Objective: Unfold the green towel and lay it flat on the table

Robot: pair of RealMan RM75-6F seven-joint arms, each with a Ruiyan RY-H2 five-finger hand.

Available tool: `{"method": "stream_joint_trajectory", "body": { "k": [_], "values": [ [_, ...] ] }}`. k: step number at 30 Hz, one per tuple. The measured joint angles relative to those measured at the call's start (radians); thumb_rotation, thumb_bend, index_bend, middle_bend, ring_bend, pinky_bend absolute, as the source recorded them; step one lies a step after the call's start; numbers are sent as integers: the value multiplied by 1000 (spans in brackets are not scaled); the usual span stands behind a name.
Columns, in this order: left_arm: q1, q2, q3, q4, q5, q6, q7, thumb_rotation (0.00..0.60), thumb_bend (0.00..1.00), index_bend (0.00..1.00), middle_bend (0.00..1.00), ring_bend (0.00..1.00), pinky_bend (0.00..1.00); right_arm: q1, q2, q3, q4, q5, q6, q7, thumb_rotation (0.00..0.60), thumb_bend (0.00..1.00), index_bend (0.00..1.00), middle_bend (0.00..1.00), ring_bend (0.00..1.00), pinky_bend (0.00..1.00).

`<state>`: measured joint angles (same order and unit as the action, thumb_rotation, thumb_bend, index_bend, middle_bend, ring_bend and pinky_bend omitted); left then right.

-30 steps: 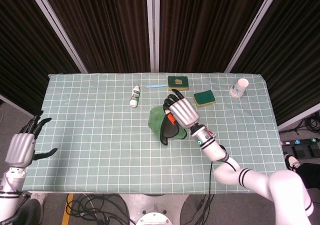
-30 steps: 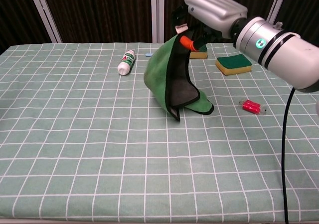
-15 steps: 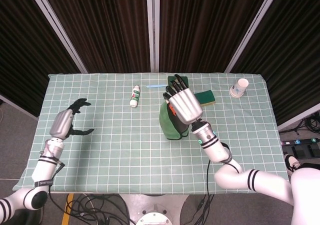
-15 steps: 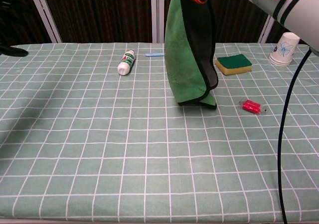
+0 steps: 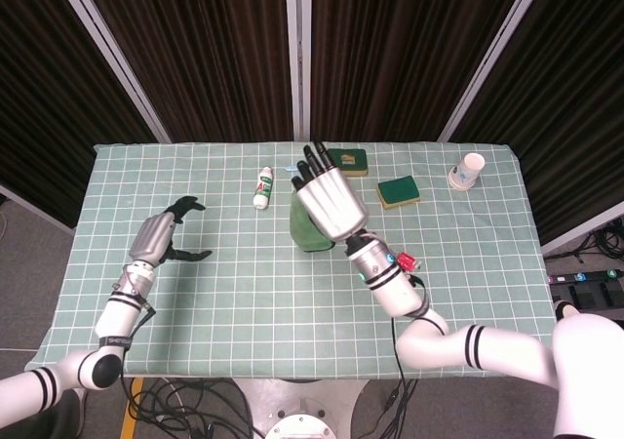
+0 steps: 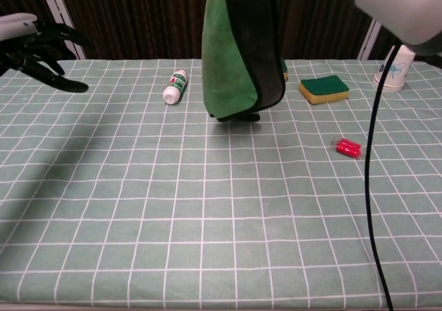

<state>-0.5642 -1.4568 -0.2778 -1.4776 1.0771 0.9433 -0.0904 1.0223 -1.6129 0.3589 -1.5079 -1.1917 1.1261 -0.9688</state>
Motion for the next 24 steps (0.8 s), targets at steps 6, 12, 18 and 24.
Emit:
{"method": "stream_joint_trajectory", "body": {
  "k": [6, 12, 18, 24],
  "values": [
    [-29, -40, 12, 34, -93, -47, 59, 240, 0, 315, 243, 241, 337, 62, -117, -13, 86, 85, -41, -62, 600, 502, 780, 346, 149, 73],
    [-54, -82, 22, 62, -195, -75, 122, 17, 0, 314, 236, 242, 337, 138, -220, 6, 215, 179, -73, -122, 600, 503, 768, 318, 116, 38],
    [-77, -102, 34, 68, -238, -77, 188, 0, 0, 310, 235, 242, 338, 207, -300, 34, 298, 258, -89, -168, 595, 505, 762, 307, 103, 36],
    [-97, -122, 44, 64, -250, -47, 256, 167, 0, 310, 235, 241, 338, 242, -344, 53, 350, 302, -91, -176, 598, 503, 753, 306, 100, 35]
  ]
}}
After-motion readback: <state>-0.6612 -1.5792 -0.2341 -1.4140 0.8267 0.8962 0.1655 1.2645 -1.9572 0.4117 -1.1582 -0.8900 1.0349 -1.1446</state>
